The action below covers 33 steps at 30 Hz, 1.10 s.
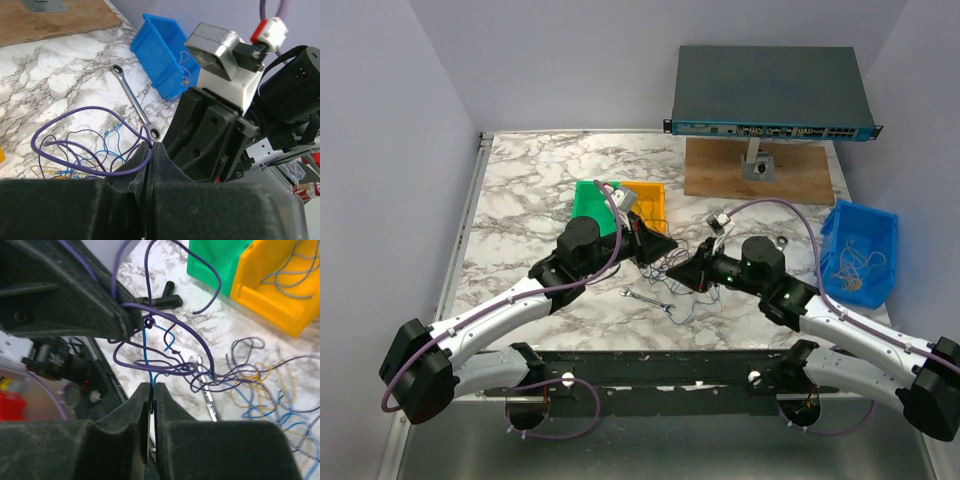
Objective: Untangle the cables
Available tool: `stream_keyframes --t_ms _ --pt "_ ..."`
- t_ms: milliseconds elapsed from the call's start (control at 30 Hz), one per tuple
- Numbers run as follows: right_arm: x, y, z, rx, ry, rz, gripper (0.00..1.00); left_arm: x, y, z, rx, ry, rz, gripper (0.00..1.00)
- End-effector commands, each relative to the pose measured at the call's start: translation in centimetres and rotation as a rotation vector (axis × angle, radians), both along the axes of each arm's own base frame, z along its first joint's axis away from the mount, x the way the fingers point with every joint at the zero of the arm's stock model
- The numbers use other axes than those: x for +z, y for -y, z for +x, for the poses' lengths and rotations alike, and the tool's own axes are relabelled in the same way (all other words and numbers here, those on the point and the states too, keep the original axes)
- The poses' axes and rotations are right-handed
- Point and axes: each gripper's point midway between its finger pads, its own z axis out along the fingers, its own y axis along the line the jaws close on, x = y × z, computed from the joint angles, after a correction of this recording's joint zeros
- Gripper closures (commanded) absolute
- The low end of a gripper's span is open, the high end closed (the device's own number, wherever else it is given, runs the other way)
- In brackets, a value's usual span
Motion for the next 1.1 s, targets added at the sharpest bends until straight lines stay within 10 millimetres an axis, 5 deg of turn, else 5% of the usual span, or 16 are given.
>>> stream_keyframes --t_ms 0,167,333,500,667,767,867,900,1067 --pt "-0.6 0.6 0.3 -0.049 0.001 0.008 0.99 2.9 0.0 -0.5 -0.023 0.043 -0.052 1.00" --pt "-4.8 5.0 2.3 -0.327 -0.076 -0.115 0.99 4.8 -3.0 1.8 0.105 0.083 0.016 1.00" --pt "-11.2 13.2 3.2 -0.774 -0.260 -0.354 0.99 6.1 -9.6 6.0 0.321 0.054 0.086 1.00" --pt "-12.7 16.6 3.0 -1.023 -0.351 -0.349 0.99 6.6 -14.6 7.1 0.502 0.061 0.109 1.00" --pt "-12.2 20.7 2.5 -1.288 -0.371 -0.266 0.99 5.7 -17.6 7.1 0.622 0.041 0.148 1.00" --pt "-10.3 18.5 3.3 -1.117 -0.289 -0.259 0.94 6.5 -16.2 6.0 0.525 0.092 0.097 1.00" --pt "-7.7 13.3 3.7 -0.763 -0.158 -0.274 0.24 7.9 -13.4 4.3 0.332 0.165 0.048 1.00" --pt "-6.9 11.8 3.7 -0.676 -0.130 -0.262 0.15 8.2 -12.7 3.8 0.276 0.175 0.038 1.00" --pt "-3.4 6.4 3.2 -0.354 0.008 -0.224 0.05 9.6 -11.3 2.1 0.140 0.207 0.021 1.00"
